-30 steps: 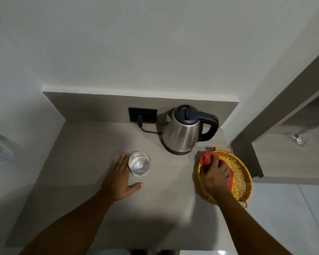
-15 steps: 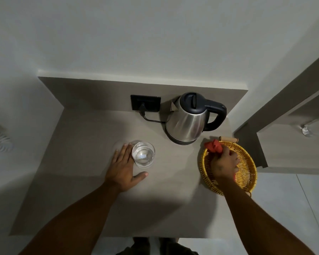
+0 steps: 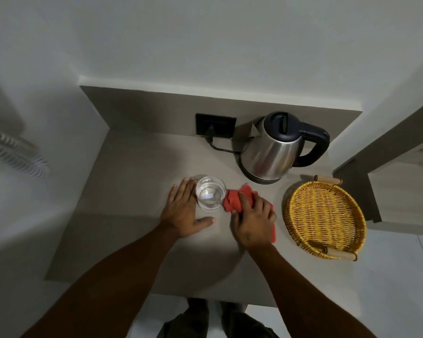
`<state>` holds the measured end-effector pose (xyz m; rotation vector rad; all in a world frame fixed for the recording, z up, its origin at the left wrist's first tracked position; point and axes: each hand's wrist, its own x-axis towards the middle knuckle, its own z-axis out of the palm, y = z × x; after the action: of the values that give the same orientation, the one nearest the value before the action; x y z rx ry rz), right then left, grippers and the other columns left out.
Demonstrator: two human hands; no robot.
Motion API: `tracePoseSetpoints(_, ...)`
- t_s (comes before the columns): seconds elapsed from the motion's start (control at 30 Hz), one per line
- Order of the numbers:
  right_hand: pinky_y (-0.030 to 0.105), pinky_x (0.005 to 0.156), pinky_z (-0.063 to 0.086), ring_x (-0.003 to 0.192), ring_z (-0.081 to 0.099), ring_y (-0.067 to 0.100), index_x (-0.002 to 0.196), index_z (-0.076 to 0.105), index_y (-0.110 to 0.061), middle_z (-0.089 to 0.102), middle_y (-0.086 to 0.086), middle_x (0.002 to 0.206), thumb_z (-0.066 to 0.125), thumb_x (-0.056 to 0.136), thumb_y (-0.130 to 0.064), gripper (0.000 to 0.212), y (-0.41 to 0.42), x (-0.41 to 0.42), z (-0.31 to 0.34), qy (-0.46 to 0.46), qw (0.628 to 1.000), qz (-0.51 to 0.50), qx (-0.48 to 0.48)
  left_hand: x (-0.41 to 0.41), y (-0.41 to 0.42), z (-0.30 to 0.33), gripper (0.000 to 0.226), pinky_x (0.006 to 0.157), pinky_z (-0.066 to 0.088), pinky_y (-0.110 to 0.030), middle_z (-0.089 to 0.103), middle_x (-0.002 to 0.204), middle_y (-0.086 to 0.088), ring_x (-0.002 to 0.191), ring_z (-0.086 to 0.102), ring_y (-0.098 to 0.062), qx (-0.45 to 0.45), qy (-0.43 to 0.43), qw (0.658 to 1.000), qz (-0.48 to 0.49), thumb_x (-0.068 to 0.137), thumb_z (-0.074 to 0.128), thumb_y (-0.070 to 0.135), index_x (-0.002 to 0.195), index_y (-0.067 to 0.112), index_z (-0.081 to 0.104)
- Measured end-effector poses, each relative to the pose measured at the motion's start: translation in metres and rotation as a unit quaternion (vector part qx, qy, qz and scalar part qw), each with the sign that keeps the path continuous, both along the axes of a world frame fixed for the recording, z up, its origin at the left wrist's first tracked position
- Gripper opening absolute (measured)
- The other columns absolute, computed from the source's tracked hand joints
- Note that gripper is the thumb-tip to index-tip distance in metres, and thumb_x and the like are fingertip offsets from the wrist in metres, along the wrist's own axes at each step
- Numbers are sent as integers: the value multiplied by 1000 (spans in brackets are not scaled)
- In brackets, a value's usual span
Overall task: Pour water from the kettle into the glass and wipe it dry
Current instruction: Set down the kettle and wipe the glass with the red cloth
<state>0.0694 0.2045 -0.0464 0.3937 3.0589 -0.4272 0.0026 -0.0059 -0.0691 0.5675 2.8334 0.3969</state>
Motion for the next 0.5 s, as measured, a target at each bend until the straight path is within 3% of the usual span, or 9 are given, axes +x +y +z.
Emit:
tracePoseSetpoints(0.1,54,104,26,129,34,36,143,35,-29,39,14,146,34,92,-62,61,7,-2,-11,4,999,29,29,-6,7,15,110,123,21,-56,44,150,13,146,35,-16,189,-51,977,87,52,79,67,147,40,30)
tracePoseSetpoints(0.17,54,103,28,126,36,36,141,37,-29,42,14,144,33,91,-66,62,8,-3,-13,13,999,38,28,-8,13,19,98,114,32,-56,57,135,19,129,52,-10,255,-35,960,109,47,87,57,135,39,46)
tracePoseSetpoints(0.4,54,101,31,125,38,37,141,38,-37,41,10,147,31,92,-68,58,-18,30,-18,-3,994,112,6,-14,15,36,82,109,38,-50,68,124,15,119,61,-9,274,12,949,152,47,91,50,121,34,61)
tracePoseSetpoints(0.5,52,97,36,118,46,39,130,52,-35,49,12,140,37,93,-60,48,-68,24,-22,13,982,187,-16,-23,-1,52,79,106,47,-52,73,116,4,112,68,-18,298,35,935,187,48,96,41,120,26,67)
